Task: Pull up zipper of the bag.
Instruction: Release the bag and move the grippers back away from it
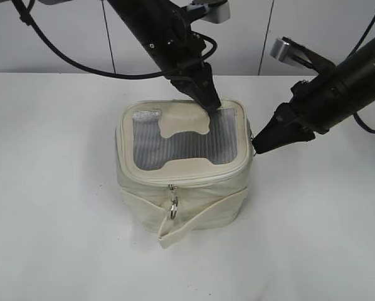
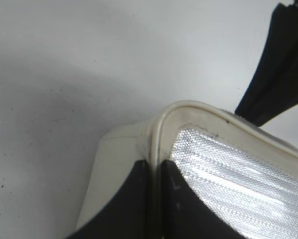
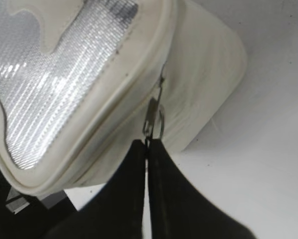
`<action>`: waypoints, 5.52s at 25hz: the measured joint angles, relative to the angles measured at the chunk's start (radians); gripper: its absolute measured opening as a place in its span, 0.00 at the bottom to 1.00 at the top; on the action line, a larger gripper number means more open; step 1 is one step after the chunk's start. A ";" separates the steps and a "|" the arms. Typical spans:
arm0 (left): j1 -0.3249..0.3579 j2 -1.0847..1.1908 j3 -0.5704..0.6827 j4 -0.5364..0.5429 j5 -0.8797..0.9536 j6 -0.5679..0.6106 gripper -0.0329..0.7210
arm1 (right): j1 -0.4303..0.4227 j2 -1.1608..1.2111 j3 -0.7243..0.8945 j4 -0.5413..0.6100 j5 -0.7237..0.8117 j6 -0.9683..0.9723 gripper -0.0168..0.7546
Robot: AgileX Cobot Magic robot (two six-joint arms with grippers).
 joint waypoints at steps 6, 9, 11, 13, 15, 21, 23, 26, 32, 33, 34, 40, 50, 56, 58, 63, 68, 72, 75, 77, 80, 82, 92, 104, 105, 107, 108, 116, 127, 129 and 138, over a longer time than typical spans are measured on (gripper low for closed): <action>-0.001 0.000 0.000 0.000 0.002 0.000 0.09 | 0.000 0.000 -0.002 -0.034 0.062 0.040 0.03; -0.002 0.000 0.000 0.002 0.000 -0.002 0.09 | 0.000 0.000 -0.003 -0.063 0.106 0.053 0.03; -0.002 0.000 0.000 0.006 0.000 -0.014 0.09 | 0.000 -0.008 -0.003 -0.068 0.131 0.058 0.03; -0.002 0.000 0.000 0.011 -0.002 -0.022 0.09 | 0.000 -0.021 -0.003 -0.070 0.156 0.060 0.03; -0.002 0.000 0.000 0.013 -0.003 -0.025 0.09 | 0.002 -0.036 -0.003 -0.071 0.175 0.063 0.03; -0.002 0.000 0.000 0.015 -0.003 -0.026 0.09 | 0.036 -0.048 -0.003 -0.115 0.186 0.094 0.03; -0.002 0.000 0.000 0.015 -0.003 -0.026 0.09 | 0.056 -0.048 -0.003 -0.132 0.164 0.108 0.03; -0.002 0.000 0.000 0.016 -0.003 -0.026 0.09 | 0.062 -0.048 -0.003 -0.142 0.082 0.132 0.03; -0.002 0.000 0.000 0.016 -0.003 -0.026 0.09 | 0.062 -0.048 -0.003 -0.191 -0.050 0.162 0.42; -0.002 0.000 0.000 0.016 -0.003 -0.026 0.09 | 0.059 -0.048 -0.003 -0.196 -0.057 0.165 0.51; -0.002 0.000 0.000 0.017 -0.003 -0.026 0.09 | 0.055 -0.048 -0.003 -0.199 -0.064 0.164 0.56; -0.002 0.000 0.000 0.015 -0.004 -0.026 0.09 | -0.040 -0.048 0.004 -0.188 -0.074 0.158 0.66; -0.002 0.000 0.000 0.010 -0.003 -0.026 0.09 | -0.066 -0.093 0.235 0.172 -0.214 -0.194 0.66; -0.002 0.000 0.000 0.007 -0.003 -0.026 0.09 | -0.052 -0.121 0.295 0.410 -0.288 -0.460 0.66; -0.002 0.000 0.000 0.005 -0.003 -0.026 0.09 | -0.036 -0.120 0.295 0.450 -0.306 -0.511 0.66; -0.002 0.000 0.000 0.005 -0.002 -0.026 0.09 | -0.019 -0.073 0.295 0.482 -0.333 -0.574 0.66; -0.002 0.000 0.000 0.004 -0.002 -0.026 0.09 | -0.019 -0.046 0.297 0.583 -0.337 -0.700 0.66; -0.002 0.000 0.000 0.002 -0.002 -0.026 0.09 | -0.019 -0.010 0.284 0.649 -0.337 -0.783 0.66; -0.002 0.000 0.000 0.002 -0.002 -0.026 0.09 | -0.019 0.023 0.257 0.656 -0.333 -0.798 0.66; -0.001 0.000 0.000 0.002 -0.002 -0.027 0.09 | -0.019 0.045 0.235 0.656 -0.330 -0.801 0.65; -0.001 0.000 0.000 0.000 -0.002 -0.027 0.09 | -0.019 0.078 0.205 0.661 -0.319 -0.804 0.56; -0.001 0.000 0.000 -0.001 -0.002 -0.027 0.09 | -0.019 0.085 0.198 0.661 -0.296 -0.805 0.44; -0.001 0.000 0.000 -0.001 -0.001 -0.027 0.09 | -0.019 0.068 0.194 0.544 -0.240 -0.665 0.03; -0.001 0.000 0.000 -0.001 -0.001 -0.027 0.09 | -0.019 -0.096 0.194 0.174 -0.179 -0.282 0.03; -0.001 0.000 0.000 -0.001 -0.001 -0.027 0.09 | -0.019 -0.102 0.194 0.169 -0.167 -0.275 0.03; -0.001 0.000 0.000 -0.001 -0.001 -0.027 0.09 | -0.019 -0.109 0.194 0.157 -0.138 -0.259 0.03; -0.001 0.000 0.000 -0.001 -0.001 -0.027 0.09 | -0.019 -0.109 0.194 0.147 -0.132 -0.247 0.03; -0.002 0.000 0.000 -0.005 0.003 -0.027 0.09 | -0.016 -0.110 0.192 0.092 -0.065 -0.190 0.03; -0.002 0.000 0.000 -0.008 0.011 -0.046 0.09 | 0.122 -0.175 0.215 -0.055 -0.066 -0.071 0.03; -0.002 0.000 0.000 -0.009 0.013 -0.046 0.09 | 0.142 -0.200 0.235 -0.069 -0.066 -0.054 0.03; -0.004 0.000 0.000 -0.016 0.021 -0.049 0.09 | 0.293 -0.271 0.316 -0.100 -0.117 -0.012 0.03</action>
